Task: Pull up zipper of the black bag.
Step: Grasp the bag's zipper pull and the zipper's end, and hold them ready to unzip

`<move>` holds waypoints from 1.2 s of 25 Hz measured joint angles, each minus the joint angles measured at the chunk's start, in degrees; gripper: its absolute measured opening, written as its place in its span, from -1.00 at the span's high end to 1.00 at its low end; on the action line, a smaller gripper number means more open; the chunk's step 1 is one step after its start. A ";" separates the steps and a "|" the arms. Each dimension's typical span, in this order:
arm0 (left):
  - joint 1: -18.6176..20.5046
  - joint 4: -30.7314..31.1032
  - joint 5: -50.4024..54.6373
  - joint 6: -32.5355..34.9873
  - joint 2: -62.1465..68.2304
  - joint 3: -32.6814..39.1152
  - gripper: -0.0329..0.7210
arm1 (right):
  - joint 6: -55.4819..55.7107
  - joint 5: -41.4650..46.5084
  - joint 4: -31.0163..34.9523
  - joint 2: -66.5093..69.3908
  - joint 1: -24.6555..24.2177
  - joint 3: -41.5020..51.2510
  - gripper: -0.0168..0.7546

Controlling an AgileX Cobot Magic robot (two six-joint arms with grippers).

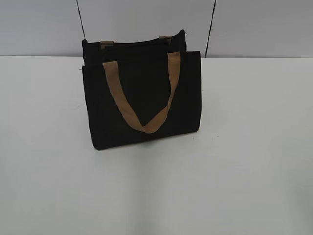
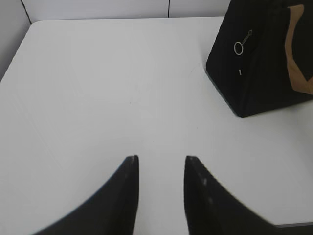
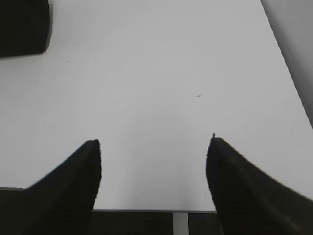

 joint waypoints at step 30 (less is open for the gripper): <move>0.00 0.00 0.00 0.00 0.00 0.00 0.16 | 0.00 0.00 0.00 0.00 0.00 0.00 -0.38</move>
